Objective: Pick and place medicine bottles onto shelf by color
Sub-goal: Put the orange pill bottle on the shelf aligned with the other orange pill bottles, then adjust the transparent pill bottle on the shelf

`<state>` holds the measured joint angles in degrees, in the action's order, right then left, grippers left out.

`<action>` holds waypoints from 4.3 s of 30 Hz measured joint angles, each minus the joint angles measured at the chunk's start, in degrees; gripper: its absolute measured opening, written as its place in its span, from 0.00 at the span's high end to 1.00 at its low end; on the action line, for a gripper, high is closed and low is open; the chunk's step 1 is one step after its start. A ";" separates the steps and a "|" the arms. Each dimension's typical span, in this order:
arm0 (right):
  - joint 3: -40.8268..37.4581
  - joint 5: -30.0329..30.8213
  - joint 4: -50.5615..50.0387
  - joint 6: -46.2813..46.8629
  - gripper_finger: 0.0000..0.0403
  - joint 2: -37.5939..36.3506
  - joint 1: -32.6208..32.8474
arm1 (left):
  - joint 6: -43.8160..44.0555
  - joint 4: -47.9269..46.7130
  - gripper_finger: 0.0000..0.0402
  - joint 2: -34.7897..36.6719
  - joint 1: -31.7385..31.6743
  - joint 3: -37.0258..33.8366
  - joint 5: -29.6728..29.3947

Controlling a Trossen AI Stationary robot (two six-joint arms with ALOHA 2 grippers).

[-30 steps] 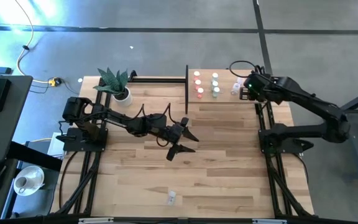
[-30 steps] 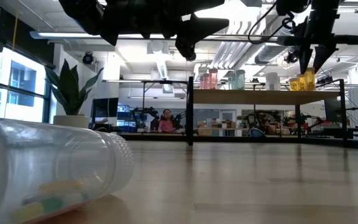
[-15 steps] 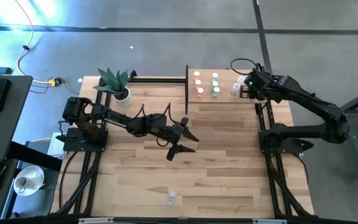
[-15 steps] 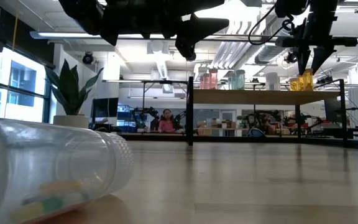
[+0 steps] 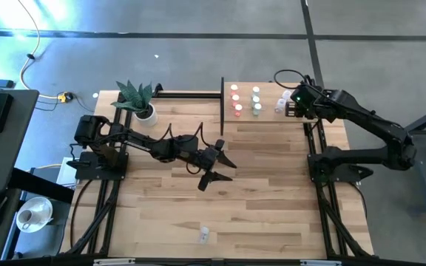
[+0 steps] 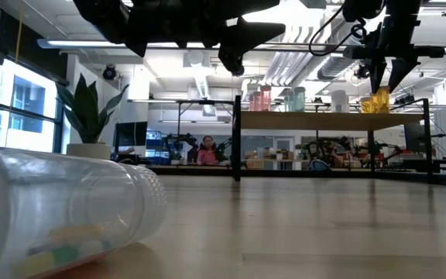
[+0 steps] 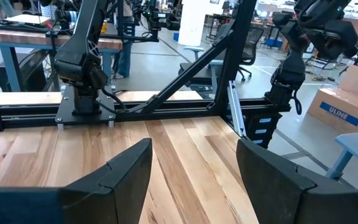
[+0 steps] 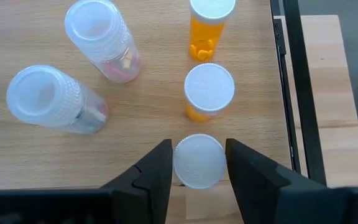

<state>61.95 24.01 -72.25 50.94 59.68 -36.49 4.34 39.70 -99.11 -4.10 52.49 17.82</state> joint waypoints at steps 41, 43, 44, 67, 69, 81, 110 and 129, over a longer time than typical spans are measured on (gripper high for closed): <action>9.22 3.50 13.96 -9.89 0.64 0.65 10.71 | -3.22 -18.02 0.44 10.65 -0.90 -0.07 -0.44; 9.22 4.43 18.44 -13.26 0.64 1.21 11.75 | -3.96 -18.60 0.44 10.84 -0.46 -0.07 -1.25; 9.22 4.46 20.47 -14.93 0.64 1.50 12.25 | -3.99 -19.20 0.44 10.83 -0.31 -0.12 -2.35; 9.22 -0.98 15.92 -11.61 0.64 11.06 1.27 | 0.00 -14.14 0.44 10.29 -2.60 -5.09 -6.19; 9.22 -0.64 15.21 -10.78 0.64 11.28 0.97 | 0.01 -14.14 0.44 10.29 -2.60 -5.09 -6.19; 9.22 3.18 12.80 -7.67 0.64 11.30 0.46 | 0.15 -14.14 0.44 10.29 -2.60 -5.09 -6.20; 9.22 4.94 6.37 -7.20 0.99 11.30 -2.27 | 0.17 -13.03 0.44 10.29 -2.60 -5.09 -6.21; 9.16 5.14 4.40 -7.30 1.00 17.09 -3.28 | 0.17 -12.87 0.44 10.29 -2.60 -5.09 -6.21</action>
<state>71.11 29.15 -67.85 43.64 76.77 -39.77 4.51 26.83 -88.82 -6.70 47.40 11.62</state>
